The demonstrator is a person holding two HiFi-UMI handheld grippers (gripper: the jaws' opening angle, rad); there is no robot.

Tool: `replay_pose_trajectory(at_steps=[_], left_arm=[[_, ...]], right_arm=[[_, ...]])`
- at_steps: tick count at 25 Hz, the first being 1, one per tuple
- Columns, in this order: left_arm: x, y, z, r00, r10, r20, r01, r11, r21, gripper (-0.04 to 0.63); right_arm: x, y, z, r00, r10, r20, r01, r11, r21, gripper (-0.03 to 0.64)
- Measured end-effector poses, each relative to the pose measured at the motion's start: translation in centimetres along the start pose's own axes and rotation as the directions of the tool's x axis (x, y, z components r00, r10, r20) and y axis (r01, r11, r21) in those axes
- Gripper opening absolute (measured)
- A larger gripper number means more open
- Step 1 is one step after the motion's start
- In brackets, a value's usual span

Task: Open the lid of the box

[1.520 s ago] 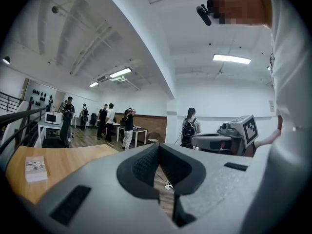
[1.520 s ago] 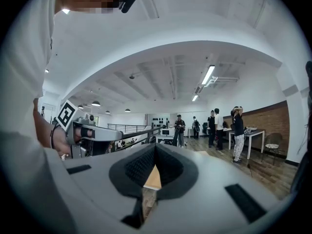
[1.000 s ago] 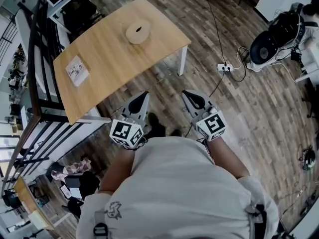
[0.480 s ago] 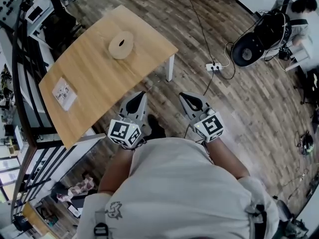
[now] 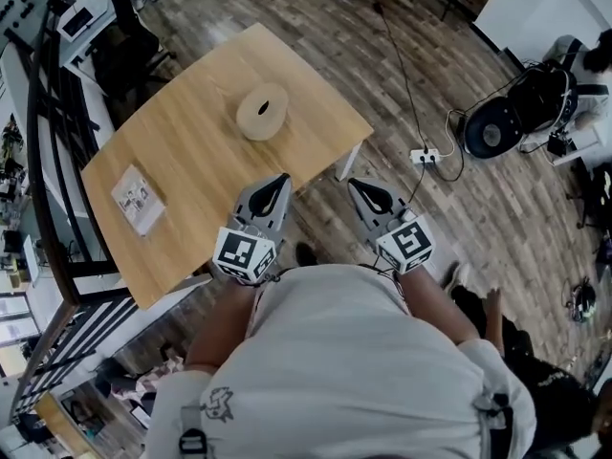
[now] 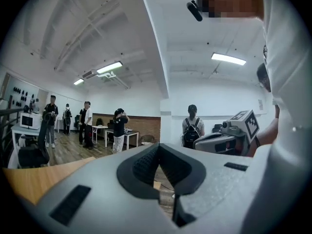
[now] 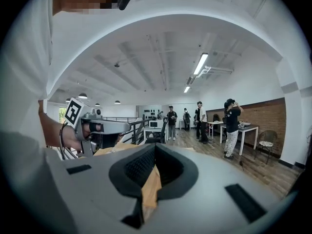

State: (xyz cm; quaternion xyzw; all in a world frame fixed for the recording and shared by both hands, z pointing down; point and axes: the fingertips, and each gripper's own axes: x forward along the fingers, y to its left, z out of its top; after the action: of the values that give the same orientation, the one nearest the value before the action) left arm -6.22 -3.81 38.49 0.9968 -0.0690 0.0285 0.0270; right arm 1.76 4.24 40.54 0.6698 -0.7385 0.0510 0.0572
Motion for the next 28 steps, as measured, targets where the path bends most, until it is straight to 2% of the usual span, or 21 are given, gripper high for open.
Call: replay_pose_trajectory(at_steps=[2,9,15,21,28], left_arm=[[0.3,1.7,0.1,1.0,0.009,0.004,-0.009,1.0,0.008,0.005],[0.8,6.2,-0.3,0.998,0.059,-0.004,-0.059,0.998,-0.032,0.005],[1.9,8.5,-0.5,0.99,0.144,-0.008,-0.144,0.987,-0.064,0.005],[4.6,11.7,0.4,0.964,0.264,-0.01,-0.264,0.962,-0.066,0.005],[9.0,13.6,-0.2,0.919,0.393,-0.026,-0.394,0.917,-0.062,0.005]], right_arm=[[2.2,-0.3,0.4,1.0,0.013,0.008,-0.014,1.0,0.005,0.005],[7.8,-0.8,1.0,0.997,0.078,0.002,-0.078,0.997,0.018,0.005],[11.6,-2.6,1.4,0.984,0.176,0.017,-0.176,0.984,0.012,0.005],[16.1,-5.6,3.2,0.951,0.307,0.027,-0.307,0.952,-0.011,0.005],[20.1,-10.0,3.3,0.891,0.452,0.044,-0.451,0.892,-0.032,0.005]])
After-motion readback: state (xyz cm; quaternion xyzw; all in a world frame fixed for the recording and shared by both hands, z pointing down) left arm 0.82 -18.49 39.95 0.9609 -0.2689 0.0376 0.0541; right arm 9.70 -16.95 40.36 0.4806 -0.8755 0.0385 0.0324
